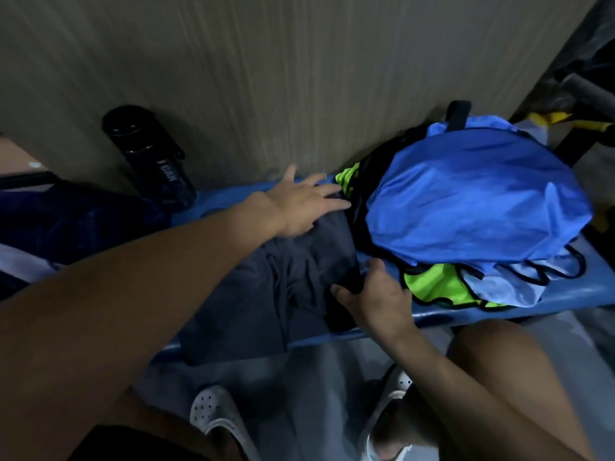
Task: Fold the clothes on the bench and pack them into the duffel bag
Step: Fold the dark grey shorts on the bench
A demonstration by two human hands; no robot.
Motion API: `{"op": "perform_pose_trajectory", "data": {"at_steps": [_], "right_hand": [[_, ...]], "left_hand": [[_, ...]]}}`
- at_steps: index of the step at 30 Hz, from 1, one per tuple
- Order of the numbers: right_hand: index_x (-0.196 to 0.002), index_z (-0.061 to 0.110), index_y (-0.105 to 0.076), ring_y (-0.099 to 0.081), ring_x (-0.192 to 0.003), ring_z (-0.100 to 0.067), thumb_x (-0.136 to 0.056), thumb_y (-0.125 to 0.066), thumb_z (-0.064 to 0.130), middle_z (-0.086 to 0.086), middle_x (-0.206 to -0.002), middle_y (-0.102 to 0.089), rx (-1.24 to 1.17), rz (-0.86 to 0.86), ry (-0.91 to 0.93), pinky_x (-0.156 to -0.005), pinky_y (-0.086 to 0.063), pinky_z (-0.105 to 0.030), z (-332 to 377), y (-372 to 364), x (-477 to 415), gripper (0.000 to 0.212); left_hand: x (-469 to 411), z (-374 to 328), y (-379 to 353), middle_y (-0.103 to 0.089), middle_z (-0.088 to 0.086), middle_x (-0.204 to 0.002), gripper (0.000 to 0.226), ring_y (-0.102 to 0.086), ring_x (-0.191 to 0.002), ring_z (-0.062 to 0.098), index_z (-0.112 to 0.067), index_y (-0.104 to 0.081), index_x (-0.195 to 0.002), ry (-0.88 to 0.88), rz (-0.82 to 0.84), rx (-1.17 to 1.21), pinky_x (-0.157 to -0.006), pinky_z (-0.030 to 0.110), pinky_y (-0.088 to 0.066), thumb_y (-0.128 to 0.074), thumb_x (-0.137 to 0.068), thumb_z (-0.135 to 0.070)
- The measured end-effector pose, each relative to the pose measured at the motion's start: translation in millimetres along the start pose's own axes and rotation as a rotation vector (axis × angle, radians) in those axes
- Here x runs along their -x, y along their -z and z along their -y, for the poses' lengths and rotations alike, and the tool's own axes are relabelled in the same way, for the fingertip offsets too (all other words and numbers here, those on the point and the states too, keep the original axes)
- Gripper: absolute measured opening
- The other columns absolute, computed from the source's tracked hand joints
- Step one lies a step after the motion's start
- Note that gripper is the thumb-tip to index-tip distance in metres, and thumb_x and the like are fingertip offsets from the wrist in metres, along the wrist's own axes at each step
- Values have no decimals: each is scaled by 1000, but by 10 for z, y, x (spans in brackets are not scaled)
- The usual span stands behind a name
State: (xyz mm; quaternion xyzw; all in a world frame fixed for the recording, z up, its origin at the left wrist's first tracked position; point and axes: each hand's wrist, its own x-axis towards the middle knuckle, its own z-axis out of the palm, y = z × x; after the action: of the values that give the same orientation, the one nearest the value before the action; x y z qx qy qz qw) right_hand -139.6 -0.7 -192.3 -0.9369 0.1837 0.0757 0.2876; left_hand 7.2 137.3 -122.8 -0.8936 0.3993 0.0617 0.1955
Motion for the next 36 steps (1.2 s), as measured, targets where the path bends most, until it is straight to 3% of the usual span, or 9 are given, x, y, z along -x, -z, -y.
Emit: {"op": "perform_pose_trajectory", "data": {"at_steps": [3, 6, 10, 13, 16, 21, 26, 32, 36], "right_hand": [[-115, 20, -52, -54, -120, -25, -78, -66, 59, -4, -120, -64, 56, 2, -10, -98, -33, -41, -12, -4, -59, 56], [-115, 23, -60, -44, -123, -28, -80, -64, 55, -4, -125, -54, 159, -6, 25, -99, -32, -42, -14, -9, -79, 47], [-110, 19, -60, -45, -121, -30, -86, -60, 41, -7, -123, -57, 180, 3, 85, -98, -33, -40, -23, 66, -141, 33], [-96, 14, -54, -59, -100, -39, -86, -61, 24, -17, -99, -66, -125, -66, 164, -82, -45, -41, -37, 192, -240, 16], [-92, 15, -55, -60, -79, -34, -88, -61, 16, -9, -80, -64, -331, -292, 298, -67, -47, -39, -46, 387, -297, 7], [-95, 13, -64, -54, -78, -16, -85, -60, 8, 3, -85, -55, -362, -461, 630, -70, -38, -22, -97, 612, -264, 12], [-100, 14, -70, -57, -82, -23, -78, -60, 12, -1, -89, -59, -46, -359, 904, -72, -38, -37, -69, 357, -4, 24], [-95, 20, -71, -57, -75, -22, -74, -50, 21, 3, -83, -57, 200, -266, 857, -73, -32, -35, -42, -14, 90, 30], [-99, 15, -70, -57, -76, -23, -70, -59, 11, 1, -84, -56, 139, -330, 832, -75, -32, -34, -27, -12, 135, 32]], "left_hand": [[-218, 18, 13, -9, -6, -166, 68, 3, -153, 23, -42, -31, -150, -98, 66, -62, -114, 68, -8, -64, -94, -22], [-350, 53, -25, -26, -10, -160, 33, 0, -152, 21, -35, -58, -121, -154, 49, -55, -113, 69, -7, -66, -91, -26], [-375, 161, -99, -57, -16, -121, 12, -21, -149, 16, -28, -55, -98, -176, -56, 21, -115, 66, -4, -61, -90, -20], [-348, 280, -89, -56, -11, -112, 13, -36, -135, 18, -28, -51, -99, -54, -152, 100, -114, 64, -8, -60, -93, -19], [-276, 388, 3, -57, -3, -117, 20, -43, -126, 24, -22, -53, -102, 110, -413, 238, -110, 57, -19, -61, -89, -10], [171, 554, -94, -57, 8, -121, 30, -51, -114, 31, -14, -50, -99, 177, -697, 499, -93, 51, -41, -53, -72, -1], [706, 540, -614, -59, 9, -117, 41, -54, -108, 32, -19, -50, -109, 232, -676, 523, -86, 57, -46, -60, -77, 4], [870, 346, -852, -46, 12, -131, 81, -45, -116, 34, -31, -28, -152, 334, -415, 414, -90, 47, -40, -57, -85, 3], [594, 352, -589, -46, 18, -137, 63, -42, -121, 39, -21, -46, -147, 346, -438, 390, -100, 49, -40, -56, -90, 3]]}}
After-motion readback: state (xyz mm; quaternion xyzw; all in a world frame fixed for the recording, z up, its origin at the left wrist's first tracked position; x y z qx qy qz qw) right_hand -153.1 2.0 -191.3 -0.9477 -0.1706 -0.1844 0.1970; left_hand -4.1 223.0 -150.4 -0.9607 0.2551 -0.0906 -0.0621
